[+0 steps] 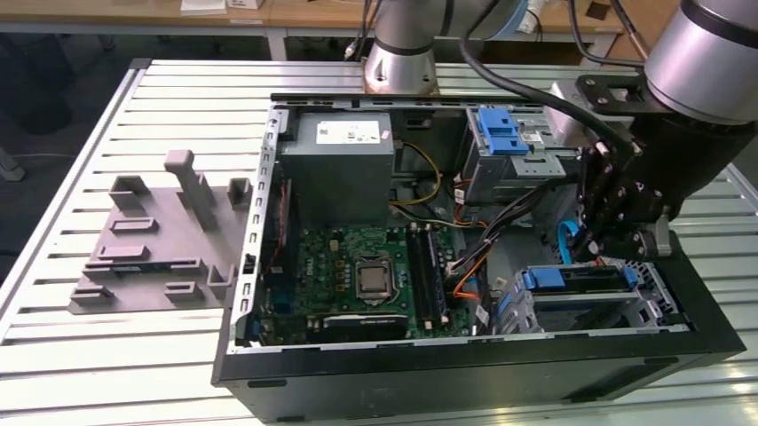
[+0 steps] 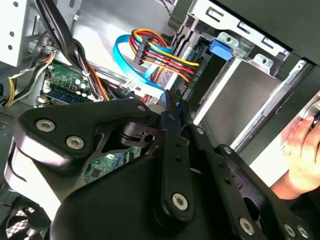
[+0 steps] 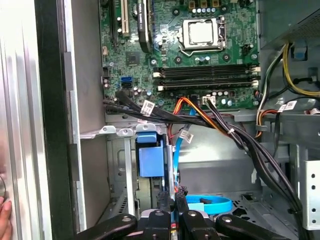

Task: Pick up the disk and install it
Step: 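Insert the second disk wire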

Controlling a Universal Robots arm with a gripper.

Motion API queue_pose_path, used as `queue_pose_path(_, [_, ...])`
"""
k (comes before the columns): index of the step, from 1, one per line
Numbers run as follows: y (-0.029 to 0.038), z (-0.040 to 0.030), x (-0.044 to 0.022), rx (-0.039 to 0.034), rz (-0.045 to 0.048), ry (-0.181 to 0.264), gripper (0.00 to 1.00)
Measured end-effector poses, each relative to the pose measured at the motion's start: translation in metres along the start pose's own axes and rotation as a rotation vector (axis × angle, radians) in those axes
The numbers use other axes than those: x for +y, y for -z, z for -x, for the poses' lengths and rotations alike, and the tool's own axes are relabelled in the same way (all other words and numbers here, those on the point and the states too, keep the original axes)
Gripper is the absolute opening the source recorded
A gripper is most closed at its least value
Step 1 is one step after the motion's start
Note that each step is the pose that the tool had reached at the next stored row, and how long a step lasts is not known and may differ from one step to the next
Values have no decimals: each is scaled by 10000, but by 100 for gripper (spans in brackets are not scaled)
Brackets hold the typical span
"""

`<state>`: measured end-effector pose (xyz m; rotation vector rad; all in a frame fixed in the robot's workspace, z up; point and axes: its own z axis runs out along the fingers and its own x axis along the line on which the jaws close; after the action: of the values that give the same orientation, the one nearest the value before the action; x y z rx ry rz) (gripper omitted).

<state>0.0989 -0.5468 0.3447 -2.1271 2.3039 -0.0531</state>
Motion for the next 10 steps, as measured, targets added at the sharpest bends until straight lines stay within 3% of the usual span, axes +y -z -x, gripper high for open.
queue_pose_path(6, [-34, -63, -4, -6, -11, 15, 16])
queue_pose_path(10, [-43, -72, -5, -12, -69, 19, 16])
